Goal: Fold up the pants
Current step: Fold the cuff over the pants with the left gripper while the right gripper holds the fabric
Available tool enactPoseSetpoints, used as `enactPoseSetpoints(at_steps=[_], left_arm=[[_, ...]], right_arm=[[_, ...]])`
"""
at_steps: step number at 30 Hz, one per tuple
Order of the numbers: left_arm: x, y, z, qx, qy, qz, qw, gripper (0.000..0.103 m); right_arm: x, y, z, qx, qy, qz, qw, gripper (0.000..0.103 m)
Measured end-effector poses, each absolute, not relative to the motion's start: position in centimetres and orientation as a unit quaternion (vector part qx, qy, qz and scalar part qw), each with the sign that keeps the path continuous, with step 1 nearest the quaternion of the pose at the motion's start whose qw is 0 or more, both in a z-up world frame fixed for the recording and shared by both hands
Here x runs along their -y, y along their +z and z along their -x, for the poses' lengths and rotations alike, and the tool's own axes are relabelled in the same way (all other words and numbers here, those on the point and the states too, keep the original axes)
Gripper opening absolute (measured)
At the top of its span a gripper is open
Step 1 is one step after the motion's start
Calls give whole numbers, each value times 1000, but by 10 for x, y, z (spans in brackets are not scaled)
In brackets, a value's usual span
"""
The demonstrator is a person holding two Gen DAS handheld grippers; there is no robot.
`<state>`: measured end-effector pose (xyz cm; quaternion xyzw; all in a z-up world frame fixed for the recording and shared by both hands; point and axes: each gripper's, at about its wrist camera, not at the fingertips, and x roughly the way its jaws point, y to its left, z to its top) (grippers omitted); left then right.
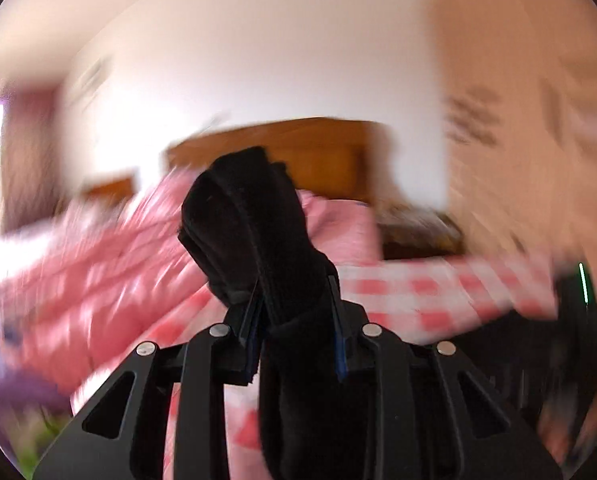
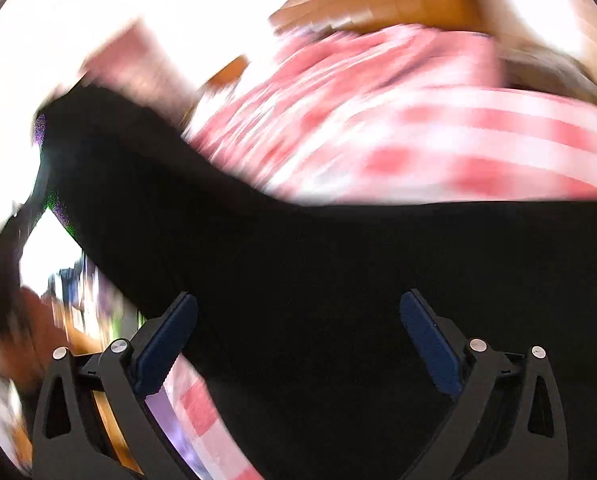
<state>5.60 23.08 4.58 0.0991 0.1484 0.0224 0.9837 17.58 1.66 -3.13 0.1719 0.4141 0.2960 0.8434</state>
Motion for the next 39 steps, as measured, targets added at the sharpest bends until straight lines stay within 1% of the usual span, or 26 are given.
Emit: enactPoseSetpoints(at_steps=[3, 4, 6, 7, 8, 9, 10, 11, 12, 13, 16, 18, 20, 21, 22, 23, 25, 28, 29, 31, 33, 35, 36, 37, 38, 39], left_arm=[[-149, 13, -47, -150, -28, -224, 963, 27], [-118, -13, -45, -163, -51, -275, 946, 28], [-79, -60, -45, -203, -96, -334, 916, 29], [-65, -83, -46, -228, -117, -358, 898, 32], [-54, -105, -46, -251, -134, -380, 880, 38], [-49, -118, -41, -240, -127, -403, 874, 42], [-49, -120, -33, -213, -113, -410, 880, 50], [-54, -115, -31, -219, -121, -399, 882, 56], [-60, -106, -29, -229, -137, -378, 886, 74], [-69, -91, -21, -223, -153, -353, 895, 85], [-98, -50, 4, -200, -166, -288, 922, 90], [-123, -35, 7, -204, -143, -241, 938, 90], [-156, -33, -3, -224, -81, -198, 951, 90], [-165, -34, -6, -236, -44, -184, 953, 87], [-186, -40, -11, -253, -11, -165, 953, 81], [-194, -41, -13, -261, -3, -156, 953, 79], [-206, -47, -15, -272, 3, -145, 951, 78], [-207, -56, -21, -281, 3, -168, 945, 78], [-206, -59, -20, -284, 1, -178, 942, 78], [-205, -72, -25, -293, -1, -202, 935, 78], [-206, -81, -28, -297, -5, -209, 932, 78], [-213, -85, -35, -297, -15, -195, 935, 78], [-215, -85, -36, -298, -19, -192, 935, 76], [-215, -83, -33, -299, -27, -193, 934, 72], [-214, -81, -30, -297, -36, -195, 934, 72], [-213, -78, -25, -292, -44, -197, 935, 72]], right_arm=[[52, -17, -174, -383, 253, -224, 860, 98], [78, -12, -170, -370, 237, -236, 867, 98], [108, -10, -164, -360, 216, -246, 873, 98], [125, -11, -160, -359, 204, -252, 875, 98], [136, -14, -158, -360, 196, -256, 875, 98], [143, -17, -155, -363, 191, -258, 875, 98], [150, -22, -152, -369, 186, -260, 872, 98], [155, -27, -150, -375, 187, -262, 869, 98], [157, -30, -147, -378, 189, -263, 867, 98], [156, -35, -145, -385, 194, -263, 863, 98], [143, -51, -143, -405, 225, -258, 848, 98], [129, -58, -134, -415, 252, -254, 836, 97], [112, -57, -124, -413, 282, -243, 831, 81], [104, -56, -118, -409, 301, -235, 829, 73], [93, -51, -109, -404, 325, -224, 825, 71], [83, -45, -97, -398, 345, -215, 823, 71], [63, -39, -79, -393, 388, -198, 810, 68], [36, -45, -69, -415, 402, -175, 798, 64], [32, -51, -72, -426, 397, -177, 793, 63], [30, -69, -86, -455, 372, -194, 786, 52], [38, -80, -99, -462, 353, -228, 781, 49], [44, -83, -107, -456, 348, -266, 774, 49], [45, -82, -109, -453, 351, -272, 773, 49], [42, -82, -112, -452, 354, -274, 772, 48], [39, -82, -117, -454, 352, -273, 772, 46], [38, -82, -119, -455, 350, -273, 772, 36]])
